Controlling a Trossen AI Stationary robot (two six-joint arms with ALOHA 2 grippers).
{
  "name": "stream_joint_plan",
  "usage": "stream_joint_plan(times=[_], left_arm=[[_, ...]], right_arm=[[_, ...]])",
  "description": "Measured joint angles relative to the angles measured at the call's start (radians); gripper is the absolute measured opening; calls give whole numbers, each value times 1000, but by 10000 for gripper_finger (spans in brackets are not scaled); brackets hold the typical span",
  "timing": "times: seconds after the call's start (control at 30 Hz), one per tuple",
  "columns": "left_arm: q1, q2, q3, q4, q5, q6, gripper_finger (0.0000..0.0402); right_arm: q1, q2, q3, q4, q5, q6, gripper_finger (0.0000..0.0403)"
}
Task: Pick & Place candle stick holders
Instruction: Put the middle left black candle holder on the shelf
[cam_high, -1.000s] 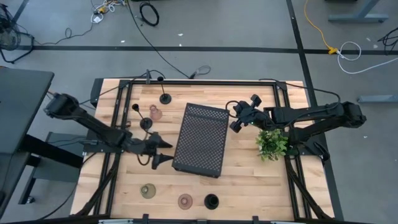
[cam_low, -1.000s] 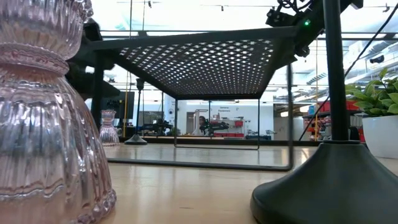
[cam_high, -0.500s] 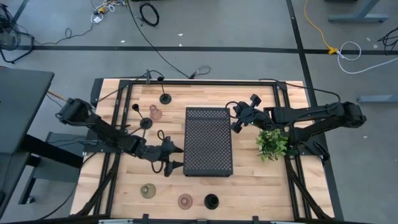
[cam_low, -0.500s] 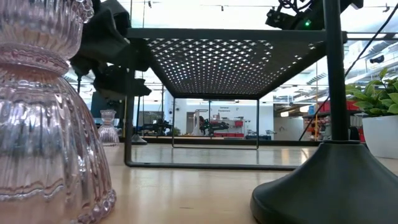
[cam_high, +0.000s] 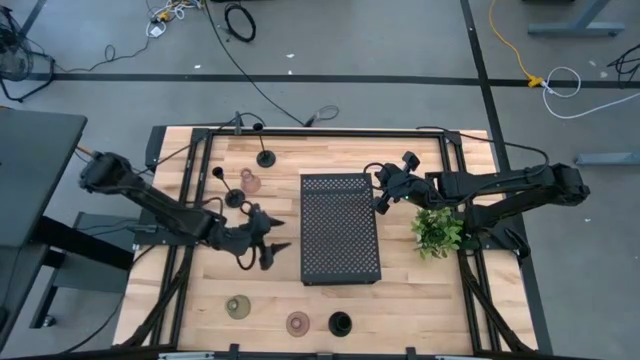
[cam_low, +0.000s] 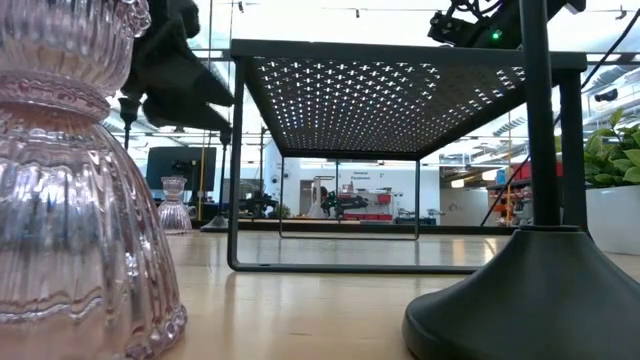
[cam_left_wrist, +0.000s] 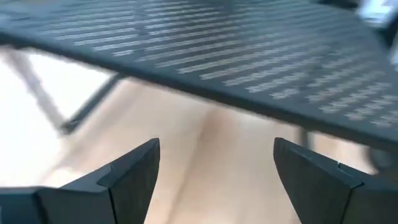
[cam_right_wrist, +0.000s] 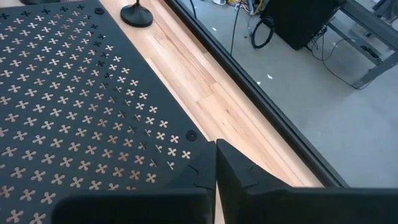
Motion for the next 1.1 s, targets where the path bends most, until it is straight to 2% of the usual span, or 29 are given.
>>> stream_joint_plan(times=[0.13,0.33,0.53,0.73,0.93,1.1], left_arm=[[3,-71,0,-135,-205,-54,313],[11,-150,0,-231,-534,-75,313],[51,-188,0,-254,-697,-71,313],[113,-187,0,-287,-746,-91,313],[122,-186,0,-354,-716,-110,313],[92,-200,-1,-434,-640,-255,309]], right_arm=[[0,0,0,2,0,0,13],[0,0,0,5,1,0,13],[0,0,0,5,1,0,13],[0,0,0,6,2,0,13],[0,0,0,5,1,-3,13],[0,0,0,5,1,-3,13]])
